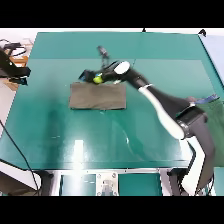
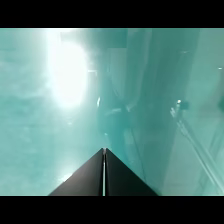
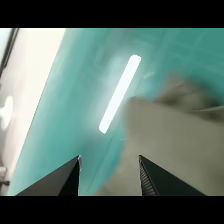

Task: Fold the shirts.

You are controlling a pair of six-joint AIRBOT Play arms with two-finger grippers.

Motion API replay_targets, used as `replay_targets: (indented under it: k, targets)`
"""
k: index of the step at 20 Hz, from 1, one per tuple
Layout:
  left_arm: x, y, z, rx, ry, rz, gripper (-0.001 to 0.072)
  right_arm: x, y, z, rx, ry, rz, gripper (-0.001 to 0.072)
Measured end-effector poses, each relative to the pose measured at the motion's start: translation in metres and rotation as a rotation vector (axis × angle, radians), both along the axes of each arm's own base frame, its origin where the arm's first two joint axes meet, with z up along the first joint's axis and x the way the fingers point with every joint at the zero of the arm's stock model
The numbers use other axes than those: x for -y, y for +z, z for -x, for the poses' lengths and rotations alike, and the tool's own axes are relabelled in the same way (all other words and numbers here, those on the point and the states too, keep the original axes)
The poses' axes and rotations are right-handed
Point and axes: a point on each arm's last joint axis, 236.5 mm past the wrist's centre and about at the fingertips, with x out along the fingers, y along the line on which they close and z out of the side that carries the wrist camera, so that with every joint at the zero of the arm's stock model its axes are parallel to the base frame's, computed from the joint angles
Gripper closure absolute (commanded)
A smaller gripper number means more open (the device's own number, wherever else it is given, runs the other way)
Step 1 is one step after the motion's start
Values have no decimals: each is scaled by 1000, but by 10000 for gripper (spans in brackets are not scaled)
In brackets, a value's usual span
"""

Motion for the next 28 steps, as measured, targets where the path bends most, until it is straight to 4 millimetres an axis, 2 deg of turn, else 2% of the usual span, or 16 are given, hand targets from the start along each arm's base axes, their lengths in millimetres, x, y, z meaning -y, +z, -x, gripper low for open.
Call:
replay_targets:
  k: [1,3,4,5,7,10,12,14,15,16,17,18,21,23,26,28]
  targets:
    - [0,0,0,2,2,8,684,28,3,-9,-27,-14,21,270]
    - [3,0,-1,9,1,32,684,93,-1,-20,-103,-49,90,166]
    - [3,1,-1,11,2,36,684,121,-7,-21,-148,-67,127,162]
    - [4,1,-1,13,3,42,684,147,-19,-18,-206,-78,168,125]
    - [6,1,-2,16,3,52,684,183,-47,-6,-321,-102,229,109]
    - [7,1,-2,17,5,60,684,207,-92,18,-471,-134,272,109]
    - [10,1,-3,19,5,72,684,208,-113,29,-532,-152,263,109]
    - [13,2,-4,23,4,86,684,196,-126,39,-584,-149,232,110]
    - [15,2,-4,25,4,93,684,186,-131,44,-601,-140,209,146]
    - [16,2,-4,27,4,98,684,177,-134,46,-610,-134,193,418]
    - [17,3,-5,29,3,104,684,171,-140,46,-605,-137,187,644]
    - [18,3,-5,30,2,109,684,163,-142,46,-609,-134,167,693]
    - [21,3,-6,32,-1,120,684,150,-118,30,-532,-126,122,694]
    - [24,4,-6,34,-2,132,684,151,-70,11,-431,-133,80,694]
    - [27,4,-7,37,-1,148,684,193,15,-20,-255,-206,86,694]
    - [29,5,-7,39,0,158,684,245,75,-29,-159,-290,109,694]
